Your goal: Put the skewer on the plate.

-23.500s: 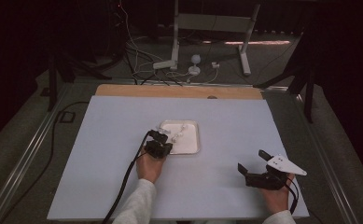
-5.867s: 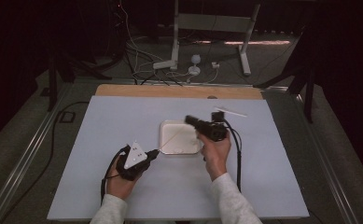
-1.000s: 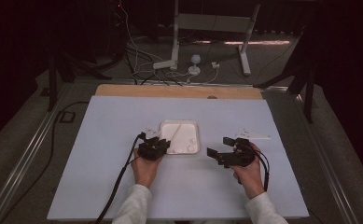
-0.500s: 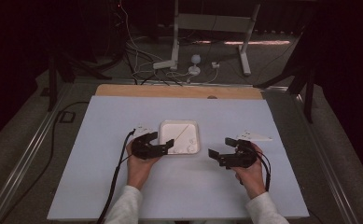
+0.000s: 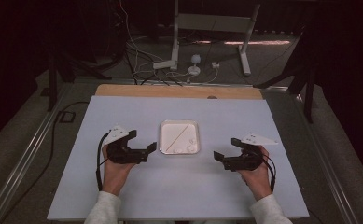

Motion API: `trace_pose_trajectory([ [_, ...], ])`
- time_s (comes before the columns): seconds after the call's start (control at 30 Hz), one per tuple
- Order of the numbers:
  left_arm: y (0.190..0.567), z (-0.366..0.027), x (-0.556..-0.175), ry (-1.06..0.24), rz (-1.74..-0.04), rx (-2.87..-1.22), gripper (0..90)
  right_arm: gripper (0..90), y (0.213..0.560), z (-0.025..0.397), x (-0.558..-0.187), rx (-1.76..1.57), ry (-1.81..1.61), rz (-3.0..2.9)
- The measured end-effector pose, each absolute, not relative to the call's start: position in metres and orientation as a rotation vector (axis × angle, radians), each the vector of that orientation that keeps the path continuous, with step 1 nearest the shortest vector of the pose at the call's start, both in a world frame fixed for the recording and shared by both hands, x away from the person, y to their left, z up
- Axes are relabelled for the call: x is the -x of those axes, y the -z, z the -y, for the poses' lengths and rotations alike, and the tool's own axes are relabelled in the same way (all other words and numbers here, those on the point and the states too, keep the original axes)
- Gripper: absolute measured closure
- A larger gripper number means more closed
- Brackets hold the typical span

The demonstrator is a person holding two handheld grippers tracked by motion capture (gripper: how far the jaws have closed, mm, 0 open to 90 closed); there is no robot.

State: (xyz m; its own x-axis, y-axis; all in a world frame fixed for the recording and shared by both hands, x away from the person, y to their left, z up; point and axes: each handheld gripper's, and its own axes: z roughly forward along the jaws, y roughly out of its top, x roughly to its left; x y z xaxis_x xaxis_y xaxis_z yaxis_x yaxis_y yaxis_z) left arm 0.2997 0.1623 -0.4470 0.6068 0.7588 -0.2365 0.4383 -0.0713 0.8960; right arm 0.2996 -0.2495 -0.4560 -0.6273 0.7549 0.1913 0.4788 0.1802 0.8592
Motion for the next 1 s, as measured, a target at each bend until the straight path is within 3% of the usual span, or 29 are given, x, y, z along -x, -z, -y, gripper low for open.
trace_pose_trajectory([
  [0.6, 0.458, -0.221, -0.265, -0.492, -1.018, -1.662, 4.3, 1.5, 0.463, 0.291, -0.283, -1.166, -1.442, -2.068],
  [1.0, 0.459, -0.233, -0.254, -0.579, -1.007, -1.621, 2.1, 1.5, 0.466, 0.304, -0.273, -1.162, -1.46, -2.01],
])
